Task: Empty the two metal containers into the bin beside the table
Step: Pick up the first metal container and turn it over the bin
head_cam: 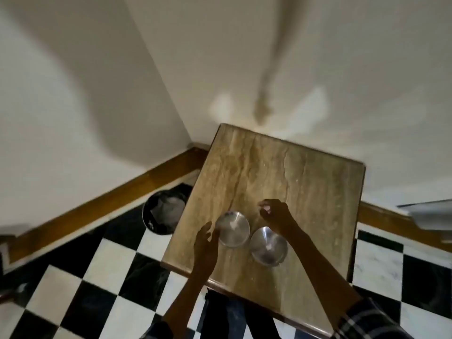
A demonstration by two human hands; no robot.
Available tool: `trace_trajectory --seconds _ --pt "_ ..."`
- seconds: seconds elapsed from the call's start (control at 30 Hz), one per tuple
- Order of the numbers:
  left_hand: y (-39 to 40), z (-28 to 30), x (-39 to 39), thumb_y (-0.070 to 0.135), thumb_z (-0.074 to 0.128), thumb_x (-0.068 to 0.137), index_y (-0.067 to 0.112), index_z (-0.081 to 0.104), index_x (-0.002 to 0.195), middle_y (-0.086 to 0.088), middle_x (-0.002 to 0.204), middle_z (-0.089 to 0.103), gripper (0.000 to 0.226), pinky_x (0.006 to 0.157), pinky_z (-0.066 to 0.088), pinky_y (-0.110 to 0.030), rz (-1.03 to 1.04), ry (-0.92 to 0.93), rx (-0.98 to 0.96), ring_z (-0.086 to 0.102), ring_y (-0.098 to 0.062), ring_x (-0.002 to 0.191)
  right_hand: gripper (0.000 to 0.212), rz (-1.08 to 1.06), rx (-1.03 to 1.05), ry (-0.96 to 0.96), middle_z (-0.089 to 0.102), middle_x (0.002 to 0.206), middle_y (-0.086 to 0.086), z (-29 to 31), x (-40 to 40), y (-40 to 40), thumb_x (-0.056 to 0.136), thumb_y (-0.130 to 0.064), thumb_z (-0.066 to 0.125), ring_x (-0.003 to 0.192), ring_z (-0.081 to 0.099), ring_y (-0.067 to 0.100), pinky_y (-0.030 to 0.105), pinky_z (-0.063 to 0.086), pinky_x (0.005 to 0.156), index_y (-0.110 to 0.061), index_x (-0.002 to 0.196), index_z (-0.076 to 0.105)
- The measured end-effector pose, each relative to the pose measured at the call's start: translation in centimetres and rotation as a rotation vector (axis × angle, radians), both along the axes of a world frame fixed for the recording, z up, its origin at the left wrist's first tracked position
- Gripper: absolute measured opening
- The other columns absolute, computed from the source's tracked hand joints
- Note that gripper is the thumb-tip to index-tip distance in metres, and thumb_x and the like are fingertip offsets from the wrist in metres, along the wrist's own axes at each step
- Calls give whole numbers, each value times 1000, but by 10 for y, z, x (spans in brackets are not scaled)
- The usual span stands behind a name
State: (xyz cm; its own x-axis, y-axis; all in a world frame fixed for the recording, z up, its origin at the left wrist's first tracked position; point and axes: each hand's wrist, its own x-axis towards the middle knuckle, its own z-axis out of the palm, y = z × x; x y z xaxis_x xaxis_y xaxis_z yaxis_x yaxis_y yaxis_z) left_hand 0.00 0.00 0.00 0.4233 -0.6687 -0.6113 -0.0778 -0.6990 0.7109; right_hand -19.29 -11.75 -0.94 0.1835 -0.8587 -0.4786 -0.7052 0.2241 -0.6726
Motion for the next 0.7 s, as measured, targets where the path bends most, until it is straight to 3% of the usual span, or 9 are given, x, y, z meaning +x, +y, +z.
trace_trajectory --seconds 0.07,0.1,0.17,0.2,0.3,0.4,0.53,0.7 --pt "4 -31 -5 21 63 100 2 59 136 -20 139 60 42 98 49 -46 198 74 36 57 -34 127 42 55 -10 -23 69 113 21 -30 11 1 99 -33 45 101 68 35 27 52 80 1 110 68" --pt "6 -42 -8 19 62 99 4 61 132 -22 136 61 36 101 48 -53 309 148 50 57 -38 127 39 36 88 -1 66 119 20 -41 17 1 99 -29 46 108 64 35 26 50 81 -1 118 63" --pt "6 -46 -13 13 55 103 10 64 122 -17 127 62 21 101 47 -54 489 305 51 58 -37 122 35 125 176 127 62 123 17 -55 27 2 95 -22 47 112 61 33 29 49 82 -9 126 57" --pt "8 -49 -17 13 53 105 11 63 121 -14 123 63 20 100 46 -53 559 378 63 58 -34 118 34 188 149 153 64 118 18 -64 31 4 93 -23 46 107 62 34 35 50 83 -8 120 60" --pt "11 -58 -21 22 52 106 13 65 118 -7 113 68 20 103 47 -52 618 455 114 64 -27 105 21 263 110 148 64 95 26 -75 40 5 92 -17 48 91 60 35 36 38 74 -5 90 65" --pt "9 -64 -17 25 51 106 19 67 100 -1 103 70 19 104 47 -53 640 506 150 65 -25 99 14 256 117 152 58 88 29 -79 44 5 93 -9 52 86 57 33 21 26 69 -12 84 62" --pt "-2 -73 -11 33 54 104 10 67 116 -8 106 71 29 94 55 -49 670 507 204 66 -33 109 13 182 81 109 69 86 22 -83 44 15 85 1 57 77 55 20 17 33 66 3 86 70" --pt "7 -81 7 32 66 98 7 68 114 -12 109 71 30 80 59 -44 747 617 180 68 -30 101 17 154 -18 85 64 74 1 -69 52 22 82 -1 58 67 57 12 21 44 63 -6 87 73"
